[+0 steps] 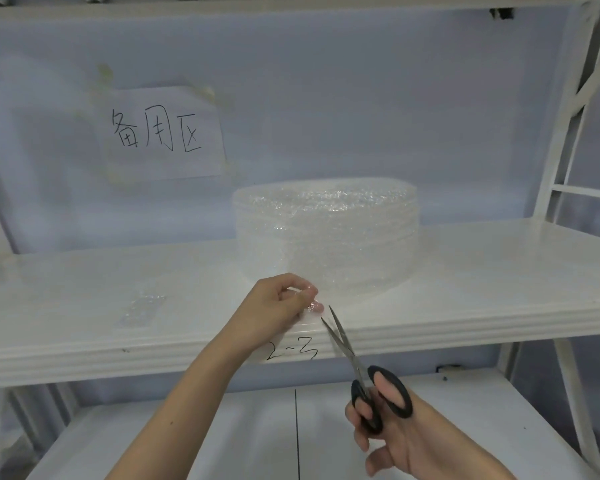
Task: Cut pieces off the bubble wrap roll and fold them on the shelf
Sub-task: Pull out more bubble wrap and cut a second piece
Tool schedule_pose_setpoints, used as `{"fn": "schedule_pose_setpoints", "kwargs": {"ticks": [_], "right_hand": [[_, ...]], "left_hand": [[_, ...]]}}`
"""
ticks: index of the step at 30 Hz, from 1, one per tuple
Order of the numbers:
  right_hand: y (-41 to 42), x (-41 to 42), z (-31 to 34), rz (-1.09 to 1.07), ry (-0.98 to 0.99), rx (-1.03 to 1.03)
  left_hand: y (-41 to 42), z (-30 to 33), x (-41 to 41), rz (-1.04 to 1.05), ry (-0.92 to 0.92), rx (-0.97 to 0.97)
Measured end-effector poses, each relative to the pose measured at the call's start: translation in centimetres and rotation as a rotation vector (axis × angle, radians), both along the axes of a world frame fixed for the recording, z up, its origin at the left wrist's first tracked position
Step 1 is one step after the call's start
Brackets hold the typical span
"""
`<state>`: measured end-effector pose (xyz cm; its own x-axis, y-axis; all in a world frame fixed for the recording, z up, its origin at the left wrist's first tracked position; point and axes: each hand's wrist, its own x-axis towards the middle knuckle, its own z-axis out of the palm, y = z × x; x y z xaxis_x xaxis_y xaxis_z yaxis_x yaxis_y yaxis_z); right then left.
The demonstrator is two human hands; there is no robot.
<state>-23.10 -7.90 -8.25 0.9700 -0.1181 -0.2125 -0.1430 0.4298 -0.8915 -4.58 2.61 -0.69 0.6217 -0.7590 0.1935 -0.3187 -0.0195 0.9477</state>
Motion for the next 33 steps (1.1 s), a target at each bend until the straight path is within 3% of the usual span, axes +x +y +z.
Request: {"fn": "schedule_pose_setpoints", "kwargs": {"ticks": [21,33], "right_hand": [[0.2,4.0,1.5,-0.095,-0.144,-0.036],[-0.1,4.0,1.5,-0.097,-0.209,-0.193]], "left_hand": [[0.5,0.1,0.7,0.029,-0.022,-0.015],[1.0,0.4,0.7,-0.017,-0.024,0.045]]}}
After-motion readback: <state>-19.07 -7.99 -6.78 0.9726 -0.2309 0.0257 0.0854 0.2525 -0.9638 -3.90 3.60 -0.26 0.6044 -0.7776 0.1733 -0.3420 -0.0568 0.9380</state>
